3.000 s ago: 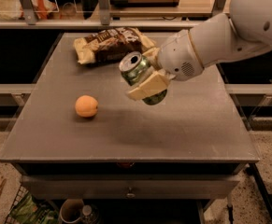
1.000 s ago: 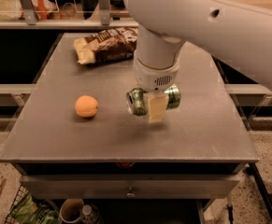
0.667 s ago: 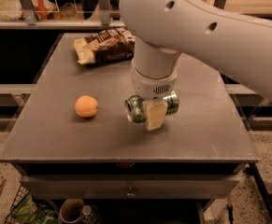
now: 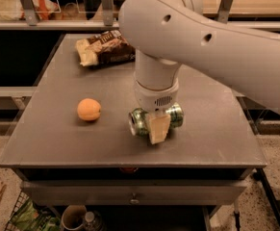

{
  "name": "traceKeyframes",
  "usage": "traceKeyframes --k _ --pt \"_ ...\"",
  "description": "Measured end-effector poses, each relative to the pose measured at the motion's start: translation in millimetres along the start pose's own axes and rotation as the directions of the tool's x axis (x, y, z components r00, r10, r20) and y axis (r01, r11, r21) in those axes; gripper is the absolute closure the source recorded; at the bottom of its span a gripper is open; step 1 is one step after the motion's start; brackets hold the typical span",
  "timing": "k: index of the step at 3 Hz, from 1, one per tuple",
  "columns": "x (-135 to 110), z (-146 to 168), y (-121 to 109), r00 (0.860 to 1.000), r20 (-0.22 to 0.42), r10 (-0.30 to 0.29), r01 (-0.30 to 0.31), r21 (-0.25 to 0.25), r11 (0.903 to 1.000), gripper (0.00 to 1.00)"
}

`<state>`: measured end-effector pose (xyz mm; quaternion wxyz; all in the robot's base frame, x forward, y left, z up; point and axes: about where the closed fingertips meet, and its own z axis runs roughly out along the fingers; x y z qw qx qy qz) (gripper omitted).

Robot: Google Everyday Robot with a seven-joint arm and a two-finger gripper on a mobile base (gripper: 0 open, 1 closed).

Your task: Knock green can over

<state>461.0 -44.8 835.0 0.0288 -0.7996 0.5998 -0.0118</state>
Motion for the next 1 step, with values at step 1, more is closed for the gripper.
traceKeyframes --k 1 --pt "0.0 -0.5 0.1 1.000 0.000 0.005 -0.005 0.004 1.0000 0.59"
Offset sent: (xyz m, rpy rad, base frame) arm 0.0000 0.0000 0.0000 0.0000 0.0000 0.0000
